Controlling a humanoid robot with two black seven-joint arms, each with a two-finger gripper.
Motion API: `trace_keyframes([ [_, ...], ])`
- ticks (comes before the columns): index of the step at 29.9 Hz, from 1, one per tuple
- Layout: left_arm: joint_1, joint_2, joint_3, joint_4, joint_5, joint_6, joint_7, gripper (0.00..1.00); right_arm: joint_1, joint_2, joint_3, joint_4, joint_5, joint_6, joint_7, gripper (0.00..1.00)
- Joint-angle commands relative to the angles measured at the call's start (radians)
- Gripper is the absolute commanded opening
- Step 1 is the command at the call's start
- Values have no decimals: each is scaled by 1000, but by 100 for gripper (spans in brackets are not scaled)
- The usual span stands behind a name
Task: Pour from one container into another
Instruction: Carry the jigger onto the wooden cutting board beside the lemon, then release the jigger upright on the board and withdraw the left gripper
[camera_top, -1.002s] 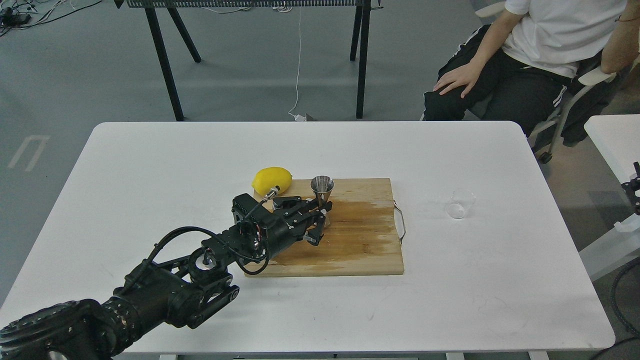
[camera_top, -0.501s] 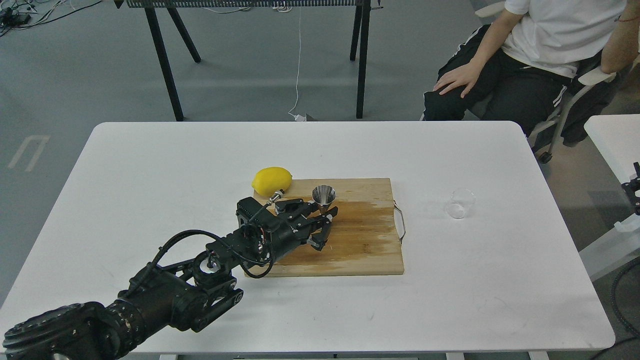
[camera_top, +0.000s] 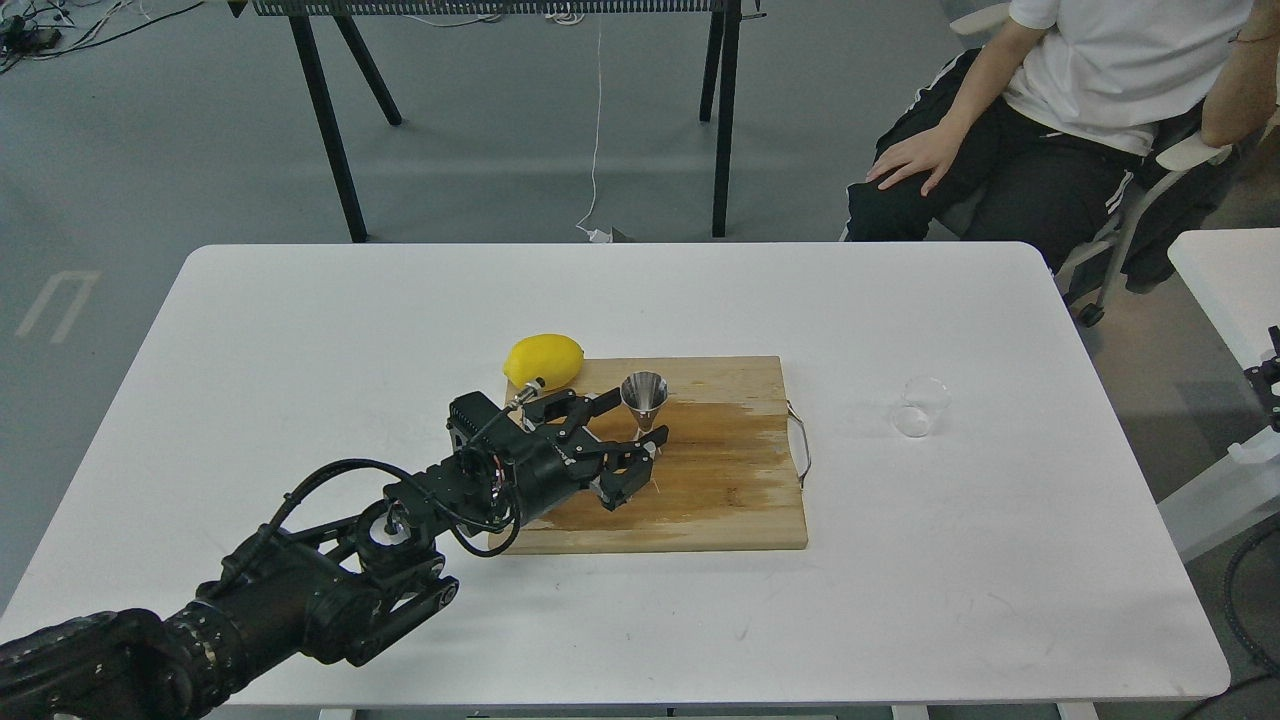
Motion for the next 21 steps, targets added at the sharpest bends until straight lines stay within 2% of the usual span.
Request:
trace_keyframes([
  [1,34,101,-1,-120,0,-18,0,73,-2,0,0,-2,0,0,0,100],
  [5,78,220,-18,-311,0,-28,3,75,-2,0,-2,3,0,0,-2,100],
  [11,88,354,-47,-462,-29,-44,0,79,-2,0,-43,-5,-12,0,-8,100],
  [15,80,389,-63,-530,-397,-74,0,79,3,0,-38,-2,-6,0,-20,100],
  [19,66,391,-136,-548,-748,-122,-1,79,12,3,-32,-9,2,0,-66,100],
  [21,66,382,-219,-550,-909,-159,-6,80,29,0,-31,-47,2,0,-89,100],
])
